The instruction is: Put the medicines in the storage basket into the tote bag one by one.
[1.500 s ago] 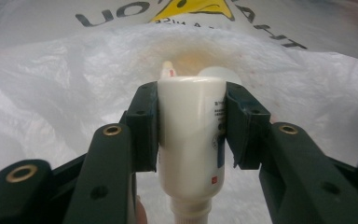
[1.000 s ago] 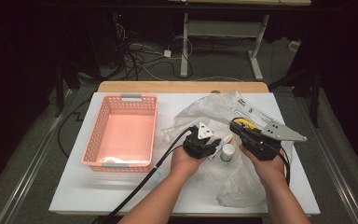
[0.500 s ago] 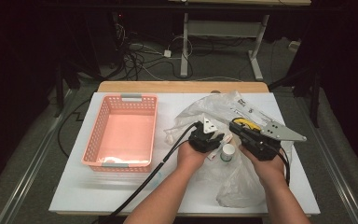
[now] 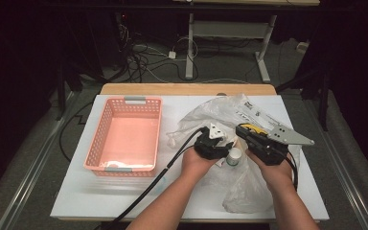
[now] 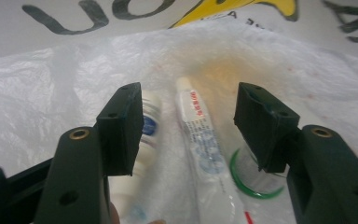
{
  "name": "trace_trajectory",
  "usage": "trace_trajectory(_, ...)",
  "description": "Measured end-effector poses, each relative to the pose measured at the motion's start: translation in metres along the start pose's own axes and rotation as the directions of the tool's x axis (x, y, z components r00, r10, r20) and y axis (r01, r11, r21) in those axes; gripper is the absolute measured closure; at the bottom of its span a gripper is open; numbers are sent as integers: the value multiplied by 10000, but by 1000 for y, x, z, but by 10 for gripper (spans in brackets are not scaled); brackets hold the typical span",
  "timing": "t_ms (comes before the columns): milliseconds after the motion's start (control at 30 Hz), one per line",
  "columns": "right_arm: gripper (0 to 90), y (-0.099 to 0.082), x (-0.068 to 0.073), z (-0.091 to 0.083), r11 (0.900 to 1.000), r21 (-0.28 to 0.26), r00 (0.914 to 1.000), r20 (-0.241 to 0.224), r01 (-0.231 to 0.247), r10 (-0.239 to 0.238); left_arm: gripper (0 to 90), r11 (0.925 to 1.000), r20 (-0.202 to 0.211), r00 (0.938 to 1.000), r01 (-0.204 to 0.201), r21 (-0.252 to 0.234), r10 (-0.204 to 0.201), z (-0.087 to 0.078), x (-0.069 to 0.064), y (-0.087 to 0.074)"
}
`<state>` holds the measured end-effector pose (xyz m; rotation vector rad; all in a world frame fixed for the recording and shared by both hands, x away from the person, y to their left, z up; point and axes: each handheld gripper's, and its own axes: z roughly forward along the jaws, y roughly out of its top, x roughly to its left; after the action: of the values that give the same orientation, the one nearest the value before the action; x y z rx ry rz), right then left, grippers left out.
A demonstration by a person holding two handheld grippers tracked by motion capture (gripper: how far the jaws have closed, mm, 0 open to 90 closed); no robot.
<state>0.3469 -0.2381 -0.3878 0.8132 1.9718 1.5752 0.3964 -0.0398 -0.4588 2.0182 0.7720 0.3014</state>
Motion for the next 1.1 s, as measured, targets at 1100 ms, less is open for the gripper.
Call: trace_trajectory(1100,900,-5,1,-3,9993,354,9998,122,144,-149,196,9843,115,9985,506,1693,-533,-84,-17,-91)
